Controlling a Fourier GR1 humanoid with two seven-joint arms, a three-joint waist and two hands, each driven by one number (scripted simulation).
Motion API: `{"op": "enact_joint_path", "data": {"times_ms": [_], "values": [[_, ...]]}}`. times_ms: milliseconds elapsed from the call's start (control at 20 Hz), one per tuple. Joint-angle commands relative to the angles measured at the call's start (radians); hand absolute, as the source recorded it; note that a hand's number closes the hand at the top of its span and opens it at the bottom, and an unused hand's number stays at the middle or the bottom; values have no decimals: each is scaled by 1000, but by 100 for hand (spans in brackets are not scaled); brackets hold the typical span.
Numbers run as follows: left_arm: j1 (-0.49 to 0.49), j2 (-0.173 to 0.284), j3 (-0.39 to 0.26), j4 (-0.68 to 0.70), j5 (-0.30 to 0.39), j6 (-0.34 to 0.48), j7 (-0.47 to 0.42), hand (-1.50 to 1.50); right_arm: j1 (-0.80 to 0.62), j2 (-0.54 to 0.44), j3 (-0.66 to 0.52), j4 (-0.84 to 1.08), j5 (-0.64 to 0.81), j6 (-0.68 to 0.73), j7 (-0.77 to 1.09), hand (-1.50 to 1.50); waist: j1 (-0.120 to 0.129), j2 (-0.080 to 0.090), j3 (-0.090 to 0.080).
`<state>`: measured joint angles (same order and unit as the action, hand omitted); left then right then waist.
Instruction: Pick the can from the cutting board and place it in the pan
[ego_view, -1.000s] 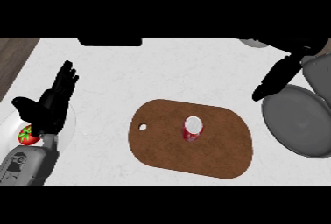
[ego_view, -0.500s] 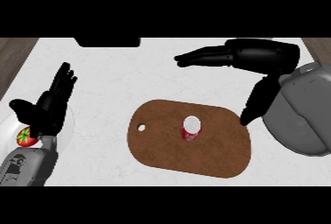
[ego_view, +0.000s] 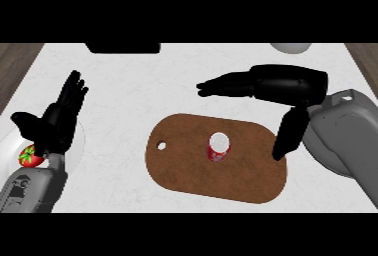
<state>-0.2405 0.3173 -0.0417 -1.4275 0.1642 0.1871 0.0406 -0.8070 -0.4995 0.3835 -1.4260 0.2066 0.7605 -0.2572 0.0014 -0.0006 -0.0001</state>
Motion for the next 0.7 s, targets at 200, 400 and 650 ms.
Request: {"op": "enact_joint_path", "data": {"times_ms": [200, 400, 650], "values": [[50, 11, 36, -71, 6, -42, 32, 0, 39, 73, 28, 57, 182, -17, 4, -150, 8, 1, 0], [3, -43, -1, -41, -64, -1, 29, 0, 0, 113, 32, 142, 250, 5, -59, -150, 7, 2, 0], [-14, -13, 66, -1, -33, -51, 8, 0, 28, 105, 67, 157, 305, 15, -145, -150, 4, 2, 0]]}}
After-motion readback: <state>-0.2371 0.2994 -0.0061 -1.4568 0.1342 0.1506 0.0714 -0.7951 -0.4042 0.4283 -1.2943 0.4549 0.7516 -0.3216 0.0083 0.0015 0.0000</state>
